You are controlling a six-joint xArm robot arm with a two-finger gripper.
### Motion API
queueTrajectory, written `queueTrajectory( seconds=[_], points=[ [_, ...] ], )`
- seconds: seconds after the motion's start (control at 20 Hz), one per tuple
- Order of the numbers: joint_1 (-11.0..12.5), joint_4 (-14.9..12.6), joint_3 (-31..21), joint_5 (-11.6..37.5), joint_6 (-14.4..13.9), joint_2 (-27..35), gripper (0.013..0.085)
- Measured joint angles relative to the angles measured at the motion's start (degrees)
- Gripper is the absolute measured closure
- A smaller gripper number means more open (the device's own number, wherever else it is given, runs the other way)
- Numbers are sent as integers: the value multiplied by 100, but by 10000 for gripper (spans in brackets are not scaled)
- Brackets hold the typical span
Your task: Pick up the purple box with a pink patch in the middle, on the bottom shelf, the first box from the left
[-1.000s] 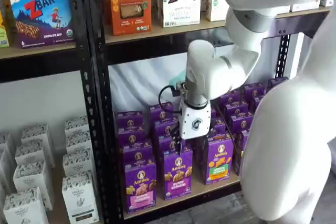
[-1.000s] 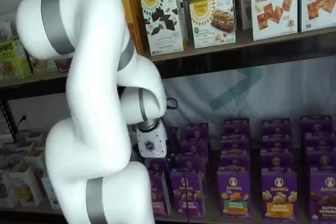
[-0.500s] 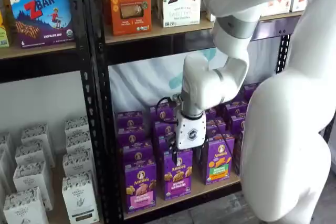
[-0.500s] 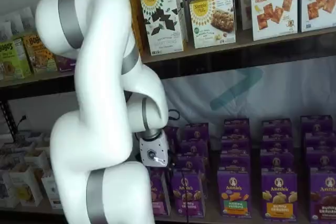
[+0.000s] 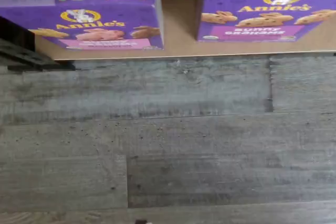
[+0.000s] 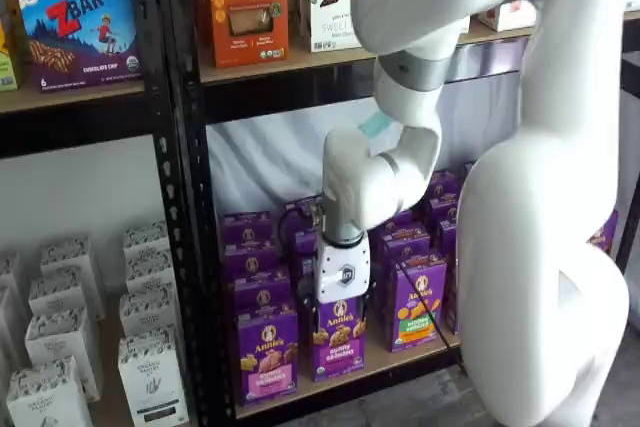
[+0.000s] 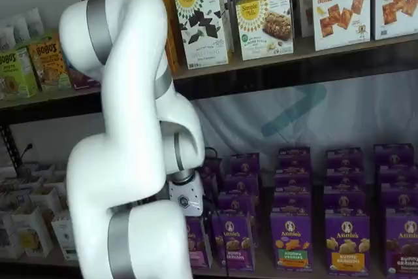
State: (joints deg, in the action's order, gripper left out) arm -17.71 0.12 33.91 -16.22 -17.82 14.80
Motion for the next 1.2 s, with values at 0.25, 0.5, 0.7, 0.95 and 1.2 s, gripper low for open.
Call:
queueTrajectory(
  seconds=[0.25, 0.5, 0.7, 0.95, 1.2],
  points=[
    [-153, -170, 478, 63, -312, 543, 130],
    [-249, -270, 957, 102, -506, 1005, 130],
    [-299, -312, 1337, 19, -597, 1298, 130],
    [-284, -265, 1702, -62, -538, 1551, 130],
    [-193, -97, 2141, -274, -289, 1834, 130]
  ],
)
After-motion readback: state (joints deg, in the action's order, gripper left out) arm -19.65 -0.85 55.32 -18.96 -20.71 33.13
